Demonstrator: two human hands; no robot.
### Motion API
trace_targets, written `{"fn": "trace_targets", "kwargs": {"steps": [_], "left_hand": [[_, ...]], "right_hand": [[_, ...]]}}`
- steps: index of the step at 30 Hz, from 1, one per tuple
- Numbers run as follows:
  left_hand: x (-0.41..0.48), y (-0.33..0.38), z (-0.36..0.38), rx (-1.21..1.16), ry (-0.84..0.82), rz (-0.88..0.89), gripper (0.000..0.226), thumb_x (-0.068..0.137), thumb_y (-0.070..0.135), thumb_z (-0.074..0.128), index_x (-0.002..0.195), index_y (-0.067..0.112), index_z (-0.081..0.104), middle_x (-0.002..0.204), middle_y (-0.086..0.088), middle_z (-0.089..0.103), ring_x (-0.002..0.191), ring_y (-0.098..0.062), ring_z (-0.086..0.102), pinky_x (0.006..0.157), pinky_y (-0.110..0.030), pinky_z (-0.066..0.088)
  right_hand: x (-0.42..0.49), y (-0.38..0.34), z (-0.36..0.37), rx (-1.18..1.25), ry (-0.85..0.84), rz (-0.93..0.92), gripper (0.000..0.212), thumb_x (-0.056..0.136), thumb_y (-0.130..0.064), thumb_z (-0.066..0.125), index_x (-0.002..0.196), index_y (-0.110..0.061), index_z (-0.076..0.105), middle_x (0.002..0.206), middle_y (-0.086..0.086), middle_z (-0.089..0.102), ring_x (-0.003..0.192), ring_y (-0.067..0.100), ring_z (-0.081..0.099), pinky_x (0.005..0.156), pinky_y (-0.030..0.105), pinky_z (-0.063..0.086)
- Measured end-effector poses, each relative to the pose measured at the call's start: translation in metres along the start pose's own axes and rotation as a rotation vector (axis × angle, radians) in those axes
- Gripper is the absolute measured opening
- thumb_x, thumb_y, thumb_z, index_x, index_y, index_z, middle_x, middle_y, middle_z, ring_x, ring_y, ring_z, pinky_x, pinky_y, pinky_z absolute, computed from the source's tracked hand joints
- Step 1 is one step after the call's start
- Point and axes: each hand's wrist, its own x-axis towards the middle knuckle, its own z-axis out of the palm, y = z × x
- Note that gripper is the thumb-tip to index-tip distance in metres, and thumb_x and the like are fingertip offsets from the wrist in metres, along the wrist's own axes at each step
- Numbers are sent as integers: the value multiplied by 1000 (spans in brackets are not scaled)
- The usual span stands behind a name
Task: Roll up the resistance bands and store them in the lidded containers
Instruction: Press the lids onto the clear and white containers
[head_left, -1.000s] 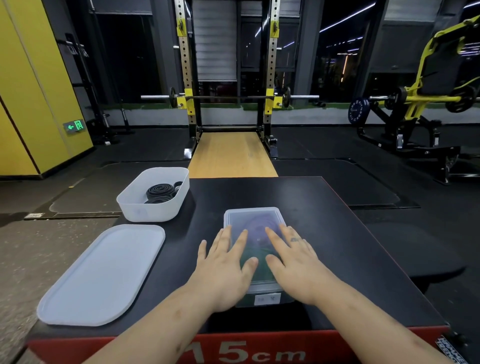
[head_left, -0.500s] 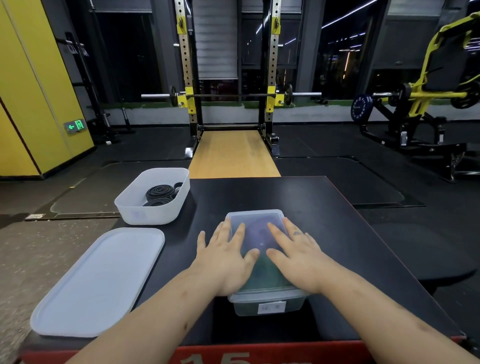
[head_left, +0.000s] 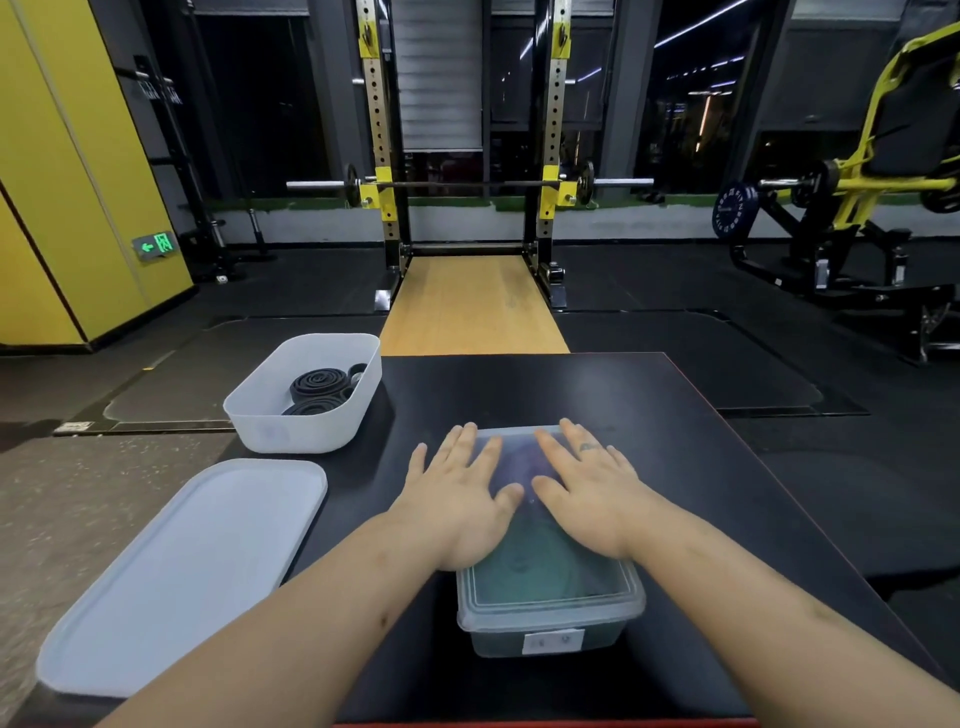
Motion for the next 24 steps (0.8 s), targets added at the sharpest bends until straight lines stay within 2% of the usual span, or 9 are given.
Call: {"fn": "trace_targets", "kwargs": {"steps": [7,13,20,24], "left_hand": [[14,-2,-7,23,58,9,70,105,54,23,164,21,4,172,-3,0,158,-15,-7,126,-50,-8],[25,-6,-2,5,40,84,64,108,47,18,164,23,-1,171,7,-8,156,-8,-14,127,-46,-8],[24,-7,-1,-41,31,63,64,108,47,20,164,24,0,171,7,-9,156,-8,-14,126,-46,-9],[8,-4,-7,-114,23,12,65,108,47,22,164,23,-1,171,1,-12,156,-11,-17,126,-48,-10]], "right_hand": [[9,-2,-6,-67,9,-15,63,106,-40,20,166,-28,0,174,3,-7,159,14,-13,129,46,-7],[17,-9,-2,-120,39,-133,64,105,-38,20,166,-25,3,174,-9,-2,159,8,-8,129,48,-5],[17,-8,-2,-8,31,-125,62,106,-34,23,165,-32,4,174,-9,1,158,7,-7,129,45,-4],[1,-6,-8,81,8,-58,61,108,-33,23,165,-36,3,174,-3,-6,159,10,-12,129,44,-5]]}}
